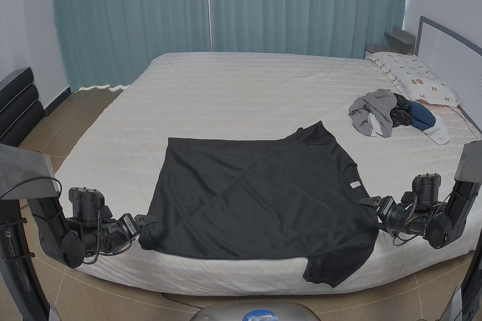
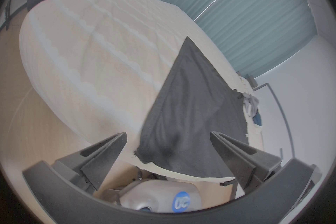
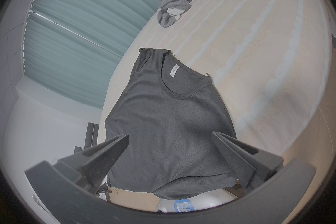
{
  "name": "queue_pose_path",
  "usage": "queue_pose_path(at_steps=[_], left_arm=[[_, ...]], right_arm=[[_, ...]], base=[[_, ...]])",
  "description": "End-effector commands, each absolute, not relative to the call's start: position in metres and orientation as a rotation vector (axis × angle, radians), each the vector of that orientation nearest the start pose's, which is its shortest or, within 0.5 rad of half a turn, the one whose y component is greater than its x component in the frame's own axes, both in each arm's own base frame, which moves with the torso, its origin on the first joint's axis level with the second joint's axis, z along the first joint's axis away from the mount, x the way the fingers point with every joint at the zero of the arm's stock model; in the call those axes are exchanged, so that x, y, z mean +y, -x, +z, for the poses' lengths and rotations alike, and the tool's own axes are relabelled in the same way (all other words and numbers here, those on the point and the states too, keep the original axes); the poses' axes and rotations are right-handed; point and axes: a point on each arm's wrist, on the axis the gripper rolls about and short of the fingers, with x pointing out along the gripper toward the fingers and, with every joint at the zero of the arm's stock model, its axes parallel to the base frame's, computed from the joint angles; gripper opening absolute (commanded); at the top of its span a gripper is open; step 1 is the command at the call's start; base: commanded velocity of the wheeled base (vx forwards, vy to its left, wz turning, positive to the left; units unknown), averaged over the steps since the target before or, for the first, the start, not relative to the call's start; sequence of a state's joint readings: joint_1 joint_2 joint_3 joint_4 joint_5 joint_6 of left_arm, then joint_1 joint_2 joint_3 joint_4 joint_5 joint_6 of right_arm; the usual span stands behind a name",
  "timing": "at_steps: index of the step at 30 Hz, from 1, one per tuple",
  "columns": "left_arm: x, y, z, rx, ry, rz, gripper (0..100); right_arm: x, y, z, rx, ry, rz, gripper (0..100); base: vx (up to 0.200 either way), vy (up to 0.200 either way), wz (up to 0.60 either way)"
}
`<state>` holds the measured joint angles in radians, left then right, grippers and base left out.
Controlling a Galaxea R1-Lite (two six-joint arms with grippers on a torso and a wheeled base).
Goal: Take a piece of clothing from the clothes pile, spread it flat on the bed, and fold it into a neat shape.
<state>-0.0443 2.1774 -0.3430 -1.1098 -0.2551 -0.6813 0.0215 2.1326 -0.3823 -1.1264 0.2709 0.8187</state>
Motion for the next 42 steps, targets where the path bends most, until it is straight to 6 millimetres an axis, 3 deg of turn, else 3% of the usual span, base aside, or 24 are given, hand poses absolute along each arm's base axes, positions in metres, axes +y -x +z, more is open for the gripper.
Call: queue_pose_path(at_steps=[1,13,24,25,33,42], left_arm=[[-0.021,-0.276,-0.03,0.839,0.666,0.012,100],[-0.037,-0.274,-0.027,0.849,0.636,-0.029,100],[-0.039,-0.287,-0.03,0.828,0.641,-0.036,100],[-0.039,-0.286,-0.03,0.831,0.641,-0.035,0],[-0.026,-0.279,-0.027,0.828,0.657,0.009,0],[-0.027,-0.274,-0.019,0.818,0.651,-0.002,0]], right_arm=[[0.013,-0.286,0.009,0.704,-0.864,0.016,100],[0.012,-0.286,0.009,0.702,-0.862,0.013,100],[0.012,-0.287,0.01,0.697,-0.863,0.014,100],[0.011,-0.287,0.01,0.697,-0.863,0.013,100],[0.01,-0.288,0.009,0.691,-0.858,0.006,100],[0.014,-0.285,0.003,0.721,-0.779,0.03,100]], base=[[0.0,0.0,0.0],[0.0,0.0,0.0],[0.0,0.0,0.0],[0.0,0.0,0.0],[0.0,0.0,0.0],[0.0,0.0,0.0]])
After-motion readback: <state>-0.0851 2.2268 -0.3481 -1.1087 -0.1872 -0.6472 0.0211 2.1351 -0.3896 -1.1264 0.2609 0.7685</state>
